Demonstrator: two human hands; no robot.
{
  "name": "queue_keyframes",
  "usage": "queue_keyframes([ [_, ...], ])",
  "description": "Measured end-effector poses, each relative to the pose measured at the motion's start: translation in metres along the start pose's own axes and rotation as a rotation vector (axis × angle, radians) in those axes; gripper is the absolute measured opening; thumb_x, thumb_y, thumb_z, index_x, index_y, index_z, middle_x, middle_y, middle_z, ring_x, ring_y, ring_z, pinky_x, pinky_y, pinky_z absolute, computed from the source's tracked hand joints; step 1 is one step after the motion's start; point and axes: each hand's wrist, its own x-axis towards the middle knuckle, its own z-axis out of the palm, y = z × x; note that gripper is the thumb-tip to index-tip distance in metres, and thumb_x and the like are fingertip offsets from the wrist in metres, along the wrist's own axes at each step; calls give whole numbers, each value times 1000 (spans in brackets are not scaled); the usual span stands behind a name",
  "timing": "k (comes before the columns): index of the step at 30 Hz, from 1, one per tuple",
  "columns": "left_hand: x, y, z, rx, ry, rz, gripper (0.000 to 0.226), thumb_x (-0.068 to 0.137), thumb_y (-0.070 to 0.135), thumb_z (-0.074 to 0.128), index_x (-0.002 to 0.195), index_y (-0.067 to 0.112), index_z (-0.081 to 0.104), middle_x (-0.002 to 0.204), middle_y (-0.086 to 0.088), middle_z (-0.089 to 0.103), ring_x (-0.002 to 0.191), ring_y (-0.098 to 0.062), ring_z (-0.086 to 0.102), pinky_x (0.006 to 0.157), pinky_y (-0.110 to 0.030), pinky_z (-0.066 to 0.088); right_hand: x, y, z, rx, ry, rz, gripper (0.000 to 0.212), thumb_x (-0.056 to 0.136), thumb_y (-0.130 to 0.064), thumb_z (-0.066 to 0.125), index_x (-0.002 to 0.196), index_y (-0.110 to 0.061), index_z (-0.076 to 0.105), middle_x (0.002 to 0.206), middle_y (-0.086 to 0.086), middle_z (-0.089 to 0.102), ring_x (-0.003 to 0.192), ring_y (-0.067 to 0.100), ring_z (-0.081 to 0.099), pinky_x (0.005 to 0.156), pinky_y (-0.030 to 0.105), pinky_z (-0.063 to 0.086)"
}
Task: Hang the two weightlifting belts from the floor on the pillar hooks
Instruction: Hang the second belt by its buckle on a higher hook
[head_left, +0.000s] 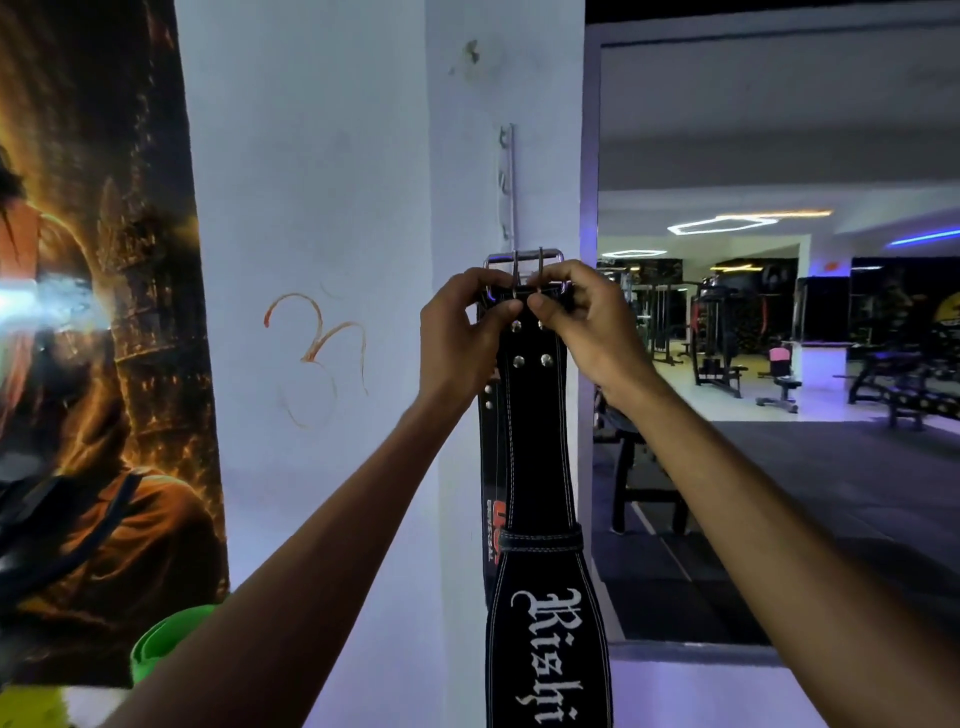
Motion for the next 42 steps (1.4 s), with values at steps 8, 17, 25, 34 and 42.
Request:
queue_keyframes([
  [8,82,-68,34,-171,34,-54,14,88,8,69,94,20,71,97,3,74,97,-18,74,88,-40,61,86,56,32,-257,297,-126,14,85,-18,70,99,-17,68,97,-1,65,95,10,59,82,28,55],
  [17,146,-121,57,-250,66,-70,12,88,3,68,95,12,73,92,0,74,87,-18,73,86,-34,61,160,95,43,-216,309,-178,17,79,-16,77,95,-14,72,94,-3,72,83,13,69,77,23,56],
  [25,193,-152,77,-297,118,-90,33,85,2,73,118,7,68,101,-10,73,83,-4,71,81,-29,62,217,129,47,-191,319,-200,35,78,-15,79,111,-13,69,96,-8,68,79,0,64,68,7,51],
  [34,238,-174,101,-222,137,-78,35,86,10,75,120,10,68,106,-12,74,92,-20,74,87,-35,62,269,152,41,-211,319,-208,38,79,-18,79,115,-14,69,95,-3,68,78,4,64,68,6,50],
  [42,263,-186,109,-132,146,-72,36,83,21,78,117,11,70,107,-9,75,100,-22,74,90,-46,61,292,165,39,-142,317,-165,40,78,-20,80,115,-10,70,94,2,71,84,8,67,83,23,56],
])
